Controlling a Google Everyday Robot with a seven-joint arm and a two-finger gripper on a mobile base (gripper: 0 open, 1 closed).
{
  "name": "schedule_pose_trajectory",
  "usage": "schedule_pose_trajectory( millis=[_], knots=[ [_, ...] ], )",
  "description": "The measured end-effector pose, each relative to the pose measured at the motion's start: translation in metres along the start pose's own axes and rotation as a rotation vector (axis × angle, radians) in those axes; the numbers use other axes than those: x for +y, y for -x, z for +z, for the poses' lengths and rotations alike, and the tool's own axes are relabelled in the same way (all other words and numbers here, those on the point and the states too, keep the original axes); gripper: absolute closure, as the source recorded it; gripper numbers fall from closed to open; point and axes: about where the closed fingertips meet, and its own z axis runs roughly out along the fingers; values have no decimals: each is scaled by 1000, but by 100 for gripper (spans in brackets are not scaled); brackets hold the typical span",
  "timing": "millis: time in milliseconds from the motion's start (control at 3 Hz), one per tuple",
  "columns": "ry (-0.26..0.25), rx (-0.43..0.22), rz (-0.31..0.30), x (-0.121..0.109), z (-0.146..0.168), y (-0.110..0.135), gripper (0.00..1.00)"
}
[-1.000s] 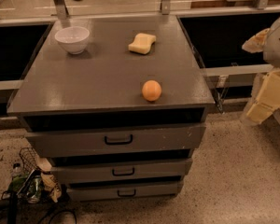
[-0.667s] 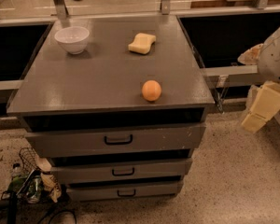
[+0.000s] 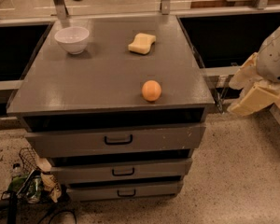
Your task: Open bottom drawer
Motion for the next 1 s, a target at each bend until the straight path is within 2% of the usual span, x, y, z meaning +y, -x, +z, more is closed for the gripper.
schedule_pose_trajectory(
  millis=[333, 667, 1000],
  knots=[
    [-12, -13, 9, 2, -3, 1, 81],
    [-13, -43, 21, 20, 8, -2, 100],
    [20, -67, 41, 49, 43, -10, 100]
  ],
)
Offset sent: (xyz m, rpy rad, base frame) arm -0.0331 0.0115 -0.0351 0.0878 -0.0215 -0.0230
